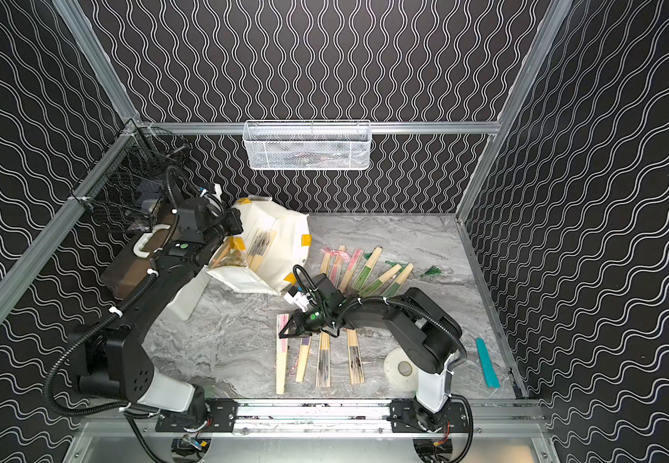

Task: Take out the folding fans from the tote bags
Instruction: Place the folding fan at the center of the board.

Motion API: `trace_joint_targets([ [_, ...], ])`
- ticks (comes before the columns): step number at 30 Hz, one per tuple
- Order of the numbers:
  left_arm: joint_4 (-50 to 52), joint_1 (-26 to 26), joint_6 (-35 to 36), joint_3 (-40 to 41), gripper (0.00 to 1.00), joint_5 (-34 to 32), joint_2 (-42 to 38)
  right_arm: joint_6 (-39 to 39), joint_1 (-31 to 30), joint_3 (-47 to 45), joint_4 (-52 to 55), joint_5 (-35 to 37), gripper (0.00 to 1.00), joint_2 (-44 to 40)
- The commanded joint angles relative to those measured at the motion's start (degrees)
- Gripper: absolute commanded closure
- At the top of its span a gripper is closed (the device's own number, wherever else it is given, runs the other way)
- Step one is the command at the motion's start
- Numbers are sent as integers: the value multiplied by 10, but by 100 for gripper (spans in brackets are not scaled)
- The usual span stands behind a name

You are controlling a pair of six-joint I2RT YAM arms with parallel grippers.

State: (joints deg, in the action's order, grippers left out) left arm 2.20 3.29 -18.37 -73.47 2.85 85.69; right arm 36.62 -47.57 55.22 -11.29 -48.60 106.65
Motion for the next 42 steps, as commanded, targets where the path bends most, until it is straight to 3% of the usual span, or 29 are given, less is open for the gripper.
trace_joint_targets([
  [1, -51, -2, -4, -14, 100, 4, -3, 4, -1, 12, -6, 27, 90, 20],
  [14, -31, -1, 23, 5, 100, -7, -42, 57, 16, 69, -48, 118, 87, 86],
  [20, -28, -1, 26, 6, 100, -4, -40, 36, 17, 73, -4, 148, 63, 87],
  [29, -26, -1, 37, 9, 100, 9, -42, -1, 28, 45, 56, 210, 58, 4],
  [36, -30, -1, 68, 22, 100, 40, -42, -47, 38, 31, 132, 304, 53, -123],
  [42, -41, -2, 75, 40, 100, 67, -40, -46, 42, 69, 112, 366, 49, -173],
])
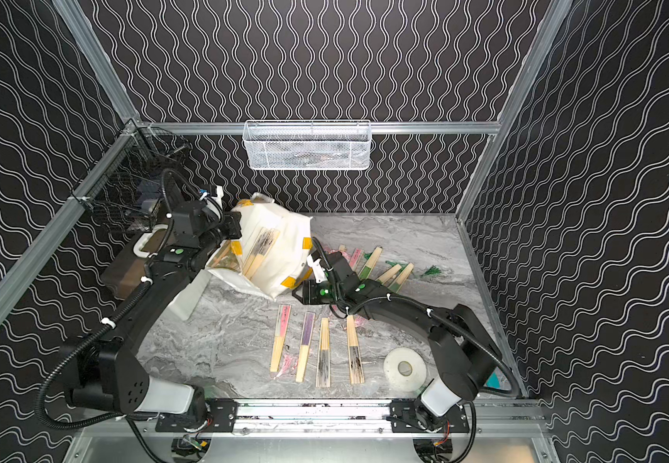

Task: Take out the folding fans from the tote bags
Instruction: Place the folding fan at the center of the board.

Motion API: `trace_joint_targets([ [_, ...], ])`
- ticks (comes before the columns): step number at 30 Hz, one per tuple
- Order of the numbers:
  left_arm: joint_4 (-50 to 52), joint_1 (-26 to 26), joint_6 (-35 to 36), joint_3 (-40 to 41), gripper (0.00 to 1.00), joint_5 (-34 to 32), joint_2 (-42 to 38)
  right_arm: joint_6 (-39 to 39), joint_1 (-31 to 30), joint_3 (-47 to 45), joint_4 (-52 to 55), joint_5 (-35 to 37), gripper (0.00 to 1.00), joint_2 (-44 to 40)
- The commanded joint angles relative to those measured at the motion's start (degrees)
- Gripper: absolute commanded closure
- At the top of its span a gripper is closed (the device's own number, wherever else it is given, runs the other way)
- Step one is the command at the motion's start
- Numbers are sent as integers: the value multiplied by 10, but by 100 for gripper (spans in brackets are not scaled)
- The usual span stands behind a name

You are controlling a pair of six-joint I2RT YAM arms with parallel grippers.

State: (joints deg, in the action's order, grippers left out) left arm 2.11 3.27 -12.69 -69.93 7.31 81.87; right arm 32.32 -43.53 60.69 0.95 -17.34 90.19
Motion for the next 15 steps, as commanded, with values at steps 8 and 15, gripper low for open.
trace_joint_targets([
  [8, -76, -2, -21, 29, 100, 32, 16, 90, 1, 130, -152, 42, 53, 145],
  [15, -84, -1, -36, 42, 100, 35, 27, 115, -27, 224, -146, 114, 54, 253],
])
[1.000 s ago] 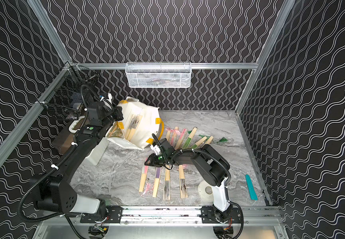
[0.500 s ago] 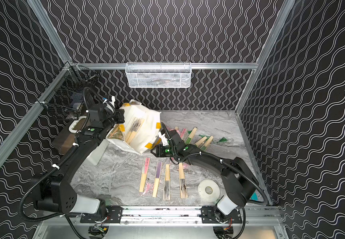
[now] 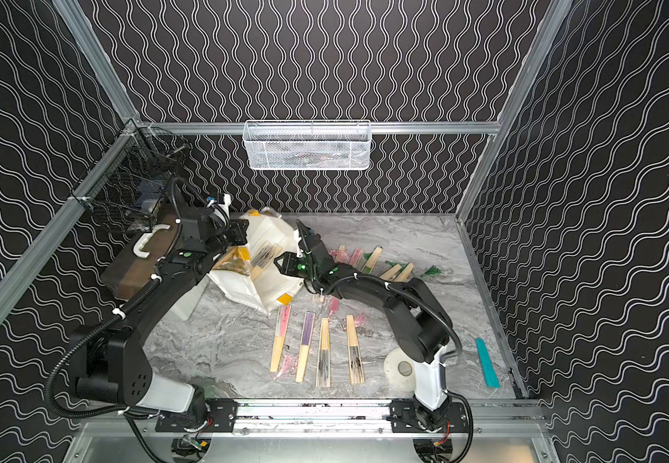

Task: Take out the folding fans from the tote bags
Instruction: Pick up the folding fan from the canvas bag.

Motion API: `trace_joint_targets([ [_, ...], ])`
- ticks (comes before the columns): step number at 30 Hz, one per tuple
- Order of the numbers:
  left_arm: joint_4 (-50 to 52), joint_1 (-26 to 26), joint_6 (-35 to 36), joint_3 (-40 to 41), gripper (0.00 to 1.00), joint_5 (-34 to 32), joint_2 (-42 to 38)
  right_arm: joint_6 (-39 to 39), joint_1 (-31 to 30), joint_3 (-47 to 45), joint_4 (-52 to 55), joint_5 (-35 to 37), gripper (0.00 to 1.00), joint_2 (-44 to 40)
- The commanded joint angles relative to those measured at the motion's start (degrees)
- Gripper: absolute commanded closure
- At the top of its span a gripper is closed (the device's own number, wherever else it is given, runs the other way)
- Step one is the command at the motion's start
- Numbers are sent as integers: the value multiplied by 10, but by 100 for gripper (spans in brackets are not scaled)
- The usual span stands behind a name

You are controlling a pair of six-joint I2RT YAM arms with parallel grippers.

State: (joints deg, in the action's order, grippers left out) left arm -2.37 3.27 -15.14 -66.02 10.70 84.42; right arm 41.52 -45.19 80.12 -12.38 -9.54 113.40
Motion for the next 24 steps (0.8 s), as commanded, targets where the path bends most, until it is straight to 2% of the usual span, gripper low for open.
trace_joint_targets([
  [1, -41, -1, -13, 5, 100, 3, 2, 26, -14, 38, -10, 37, 54, 43],
  [10, -63, -1, -27, 11, 100, 38, -1, 72, -33, 70, -45, 65, 54, 134],
  [18, -107, -1, -47, 21, 100, 117, -24, 105, -33, 116, -54, 62, 52, 205],
  [24, -111, -1, -55, 42, 100, 151, -52, 143, -25, 80, -148, 64, 52, 213],
])
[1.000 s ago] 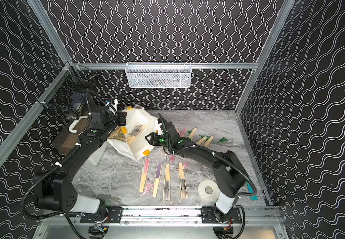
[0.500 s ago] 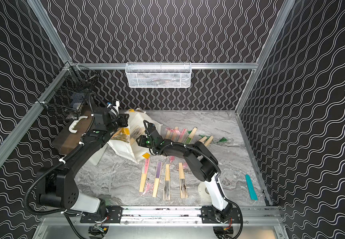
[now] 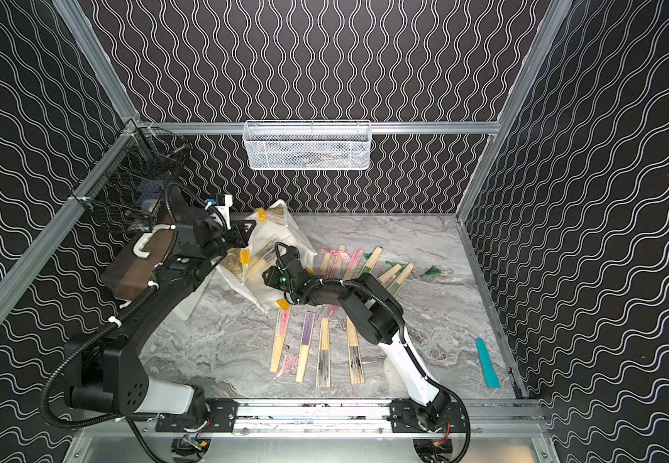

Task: Take out the folding fans from the tote bags
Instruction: Pick up the folding fan from the canvas bag.

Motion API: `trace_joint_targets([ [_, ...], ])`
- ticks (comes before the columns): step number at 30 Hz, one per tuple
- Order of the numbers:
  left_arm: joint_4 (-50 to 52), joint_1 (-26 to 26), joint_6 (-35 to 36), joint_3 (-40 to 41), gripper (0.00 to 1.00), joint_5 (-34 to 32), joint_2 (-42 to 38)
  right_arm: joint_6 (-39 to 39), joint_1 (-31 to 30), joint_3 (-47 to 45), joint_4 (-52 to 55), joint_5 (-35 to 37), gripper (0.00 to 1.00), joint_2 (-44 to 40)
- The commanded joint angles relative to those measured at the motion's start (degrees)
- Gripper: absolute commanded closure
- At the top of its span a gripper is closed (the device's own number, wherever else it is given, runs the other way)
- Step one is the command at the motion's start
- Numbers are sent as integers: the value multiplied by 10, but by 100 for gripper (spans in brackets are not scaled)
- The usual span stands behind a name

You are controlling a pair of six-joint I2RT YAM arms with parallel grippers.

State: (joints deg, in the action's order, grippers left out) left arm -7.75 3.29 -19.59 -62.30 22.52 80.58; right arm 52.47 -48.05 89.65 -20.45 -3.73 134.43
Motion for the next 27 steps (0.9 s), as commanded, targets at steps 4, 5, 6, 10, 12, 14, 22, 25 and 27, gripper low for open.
trace_joint_targets([
  [4, -48, -1, -9, 18, 100, 30, -28, 53, 13, -51, -145, 17, 52, -4],
  [5, -45, 0, -9, 20, 100, 31, -31, 56, 15, -54, -157, 20, 52, -5],
  [6, -45, -1, -9, 22, 100, 33, -33, 57, 18, -54, -167, 21, 51, -4],
  [10, -68, 0, -27, 33, 100, 54, -40, 67, 26, -48, -195, 21, 51, 4],
  [12, -85, 1, -40, 42, 100, 68, -44, 78, 32, -48, -216, 18, 51, 10],
  [14, -111, 3, -55, 53, 100, 79, -47, 91, 37, -46, -233, 13, 51, 16],
  [22, -158, 8, -86, 78, 100, 95, -48, 104, 44, -6, -164, 19, 51, 29],
  [25, -175, 10, -99, 79, 100, 105, -46, 111, 44, 2, -154, 19, 51, 37],
  [27, -184, 11, -107, 79, 100, 108, -44, 114, 43, 8, -156, 16, 51, 42],
])
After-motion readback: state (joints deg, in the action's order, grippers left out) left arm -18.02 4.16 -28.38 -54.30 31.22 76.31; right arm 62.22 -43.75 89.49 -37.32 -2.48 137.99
